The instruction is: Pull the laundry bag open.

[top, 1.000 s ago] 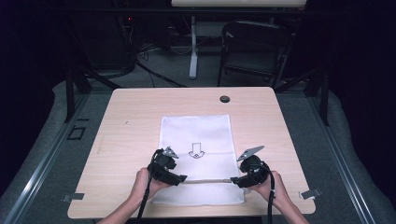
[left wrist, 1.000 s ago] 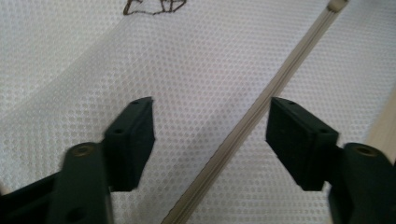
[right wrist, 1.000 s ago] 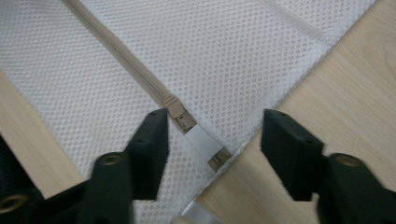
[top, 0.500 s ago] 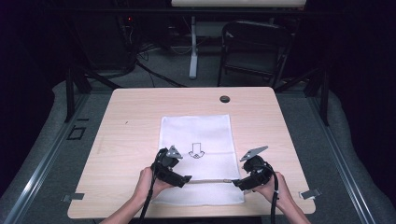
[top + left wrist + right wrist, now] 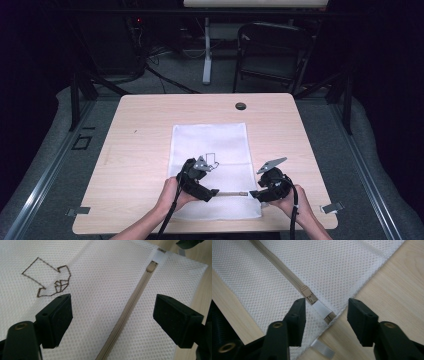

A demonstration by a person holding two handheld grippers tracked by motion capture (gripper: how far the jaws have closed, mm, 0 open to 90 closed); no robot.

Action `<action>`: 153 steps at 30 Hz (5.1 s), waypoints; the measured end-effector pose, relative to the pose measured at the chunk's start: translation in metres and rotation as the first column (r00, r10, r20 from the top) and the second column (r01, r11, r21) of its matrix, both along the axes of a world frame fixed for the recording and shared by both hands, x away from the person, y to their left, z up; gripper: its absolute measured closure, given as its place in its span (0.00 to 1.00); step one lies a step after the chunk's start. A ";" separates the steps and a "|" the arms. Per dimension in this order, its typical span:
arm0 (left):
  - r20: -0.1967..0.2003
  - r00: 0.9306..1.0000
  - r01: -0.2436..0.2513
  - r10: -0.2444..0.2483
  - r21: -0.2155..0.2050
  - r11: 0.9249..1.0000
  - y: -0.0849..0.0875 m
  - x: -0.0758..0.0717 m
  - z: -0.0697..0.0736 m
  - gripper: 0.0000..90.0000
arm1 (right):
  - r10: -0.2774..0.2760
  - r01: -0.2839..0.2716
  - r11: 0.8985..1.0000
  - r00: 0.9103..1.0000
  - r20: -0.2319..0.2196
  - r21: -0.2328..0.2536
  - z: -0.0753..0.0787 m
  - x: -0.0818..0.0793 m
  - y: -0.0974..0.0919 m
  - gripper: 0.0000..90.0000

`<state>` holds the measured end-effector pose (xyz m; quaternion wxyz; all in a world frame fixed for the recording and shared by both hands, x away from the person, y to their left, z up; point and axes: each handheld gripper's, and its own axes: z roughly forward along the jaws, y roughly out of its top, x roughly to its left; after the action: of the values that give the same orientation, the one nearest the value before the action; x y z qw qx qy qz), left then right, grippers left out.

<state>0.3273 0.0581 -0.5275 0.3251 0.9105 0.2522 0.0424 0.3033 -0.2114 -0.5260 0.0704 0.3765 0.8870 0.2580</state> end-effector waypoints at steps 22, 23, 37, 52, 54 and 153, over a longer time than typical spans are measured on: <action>0.012 0.991 0.132 -0.132 -0.003 0.991 -0.048 0.001 -0.010 0.35 | 0.034 -0.035 0.999 0.998 -0.045 -0.026 -0.020 0.007 0.010 0.98; 0.011 0.990 0.142 -0.142 -0.006 0.990 -0.049 0.001 -0.011 0.37 | 0.030 -0.032 0.999 0.999 -0.042 -0.034 -0.022 0.007 0.010 0.99; -0.007 0.968 0.250 -0.250 0.028 0.968 -0.083 -0.003 -0.028 0.75 | 0.015 -0.016 1.000 0.998 -0.058 -0.022 -0.031 0.009 0.012 1.00; -0.039 0.966 0.256 -0.254 0.038 0.966 -0.093 0.004 -0.037 0.85 | 0.012 -0.014 1.000 0.997 -0.070 -0.019 -0.031 0.009 0.011 1.00; -0.045 0.966 0.255 -0.254 0.024 0.967 -0.092 0.006 -0.038 0.89 | 0.014 -0.015 1.000 0.997 -0.073 -0.012 -0.031 0.009 0.011 1.00; -0.107 0.963 0.251 -0.246 0.034 0.967 -0.053 0.008 -0.024 0.91 | -0.042 0.037 0.999 0.989 -0.142 -0.034 -0.028 0.009 0.013 1.00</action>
<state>0.3353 0.0048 -0.5511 0.2928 0.9434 0.1510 -0.0392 0.3125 -0.1986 -0.5544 0.0178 0.4102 0.8861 0.2151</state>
